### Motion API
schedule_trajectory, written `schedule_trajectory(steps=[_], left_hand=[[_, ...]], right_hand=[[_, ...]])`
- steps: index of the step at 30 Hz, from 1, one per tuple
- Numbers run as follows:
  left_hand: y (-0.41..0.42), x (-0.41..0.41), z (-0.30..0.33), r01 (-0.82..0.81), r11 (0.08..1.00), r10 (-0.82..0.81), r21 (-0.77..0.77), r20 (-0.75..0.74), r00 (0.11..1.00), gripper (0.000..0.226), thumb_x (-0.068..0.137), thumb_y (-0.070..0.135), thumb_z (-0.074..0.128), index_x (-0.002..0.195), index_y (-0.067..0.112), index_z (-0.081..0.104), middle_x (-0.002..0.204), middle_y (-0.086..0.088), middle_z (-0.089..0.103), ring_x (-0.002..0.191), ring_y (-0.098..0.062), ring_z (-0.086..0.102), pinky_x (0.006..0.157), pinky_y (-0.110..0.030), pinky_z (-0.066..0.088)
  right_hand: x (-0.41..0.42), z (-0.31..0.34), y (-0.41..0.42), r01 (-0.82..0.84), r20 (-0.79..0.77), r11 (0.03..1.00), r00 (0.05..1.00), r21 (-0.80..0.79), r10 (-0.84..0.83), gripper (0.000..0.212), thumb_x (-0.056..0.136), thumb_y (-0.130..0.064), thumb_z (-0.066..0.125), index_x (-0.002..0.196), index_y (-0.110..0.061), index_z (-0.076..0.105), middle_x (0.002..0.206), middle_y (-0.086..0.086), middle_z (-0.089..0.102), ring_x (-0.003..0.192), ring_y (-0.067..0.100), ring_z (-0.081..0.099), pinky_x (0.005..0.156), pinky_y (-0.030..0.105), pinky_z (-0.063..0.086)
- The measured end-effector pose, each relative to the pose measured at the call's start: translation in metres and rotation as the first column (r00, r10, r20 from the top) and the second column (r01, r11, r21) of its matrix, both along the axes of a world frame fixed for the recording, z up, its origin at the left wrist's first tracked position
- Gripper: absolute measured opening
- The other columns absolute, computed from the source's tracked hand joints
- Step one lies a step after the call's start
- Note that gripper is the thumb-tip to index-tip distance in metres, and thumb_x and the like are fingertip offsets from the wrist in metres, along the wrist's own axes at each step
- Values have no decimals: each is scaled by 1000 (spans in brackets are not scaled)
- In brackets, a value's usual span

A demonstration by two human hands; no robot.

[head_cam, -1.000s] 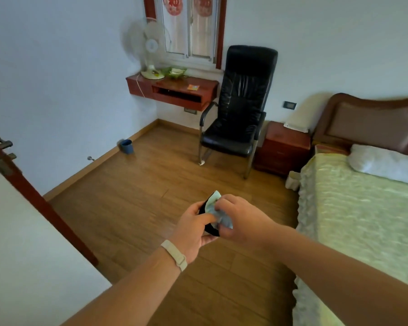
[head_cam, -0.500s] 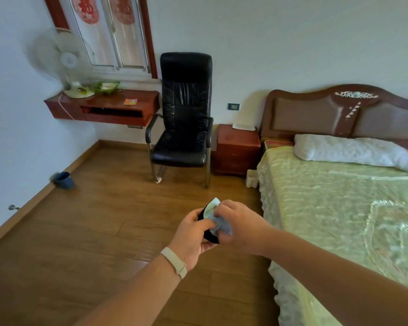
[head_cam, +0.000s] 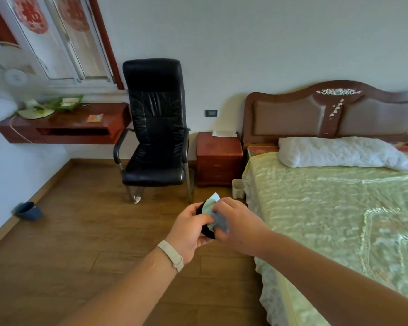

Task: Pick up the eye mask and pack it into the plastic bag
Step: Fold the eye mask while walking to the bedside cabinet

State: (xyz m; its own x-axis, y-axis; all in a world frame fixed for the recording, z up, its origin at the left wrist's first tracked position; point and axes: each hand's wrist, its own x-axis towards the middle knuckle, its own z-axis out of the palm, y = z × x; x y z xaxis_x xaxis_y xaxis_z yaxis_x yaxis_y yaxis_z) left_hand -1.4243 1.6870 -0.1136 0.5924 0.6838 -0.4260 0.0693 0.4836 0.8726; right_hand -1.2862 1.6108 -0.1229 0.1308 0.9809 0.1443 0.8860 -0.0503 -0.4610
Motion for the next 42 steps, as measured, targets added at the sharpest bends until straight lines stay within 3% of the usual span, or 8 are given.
schedule_trajectory(steps=[5,10,15,22,29,33,42], left_hand=[[53,38,0,37,999,-37,33,-15,999,32,95,7,58,125,18,60,119,-11,67,109,-30,65,90,-48,59],[131,71,-15,76,997,-76,20,-8,997,30,95,8,59,122,21,62,117,-9,69,106,-28,67,84,-44,62],[227,100,-24,102,994,-102,-33,20,995,26,94,6,60,112,24,65,114,-8,69,105,-28,67,85,-47,61],[350,126,-19,146,988,-143,-41,66,988,29,93,7,61,116,24,65,116,-10,69,106,-29,68,88,-51,60],[415,154,-18,169,983,-164,-64,80,983,29,94,7,59,119,21,64,119,-13,69,107,-31,68,83,-47,61],[441,179,-22,185,980,-178,-71,85,980,27,93,7,60,115,22,67,114,-11,71,103,-29,70,76,-42,62],[512,263,-35,92,994,-89,-66,45,995,27,93,6,61,115,21,67,115,-13,71,103,-29,70,75,-40,62]], right_hand=[[38,-4,49,20,21,999,1000,33,-21,44,82,-32,66,121,-24,49,125,-6,50,112,13,46,93,28,46],[64,-14,118,68,28,998,997,14,-68,43,83,-32,65,122,-23,49,126,-5,50,115,16,46,94,30,46],[88,-17,206,112,50,994,992,17,-113,40,84,-29,65,121,-20,51,124,-4,50,115,18,46,92,28,44],[108,-4,319,140,74,990,987,35,-142,40,85,-29,65,122,-23,51,128,-4,50,116,17,46,93,27,42],[134,1,381,144,58,990,988,2,-144,42,86,-30,62,125,-25,49,132,-3,48,121,20,44,97,36,45],[159,-4,404,174,21,985,985,9,-174,41,85,-29,61,124,-25,50,131,-4,49,120,21,44,96,36,45],[249,-23,485,109,0,994,994,18,-109,42,83,-26,64,124,-20,54,130,-1,52,120,22,47,101,33,40]])
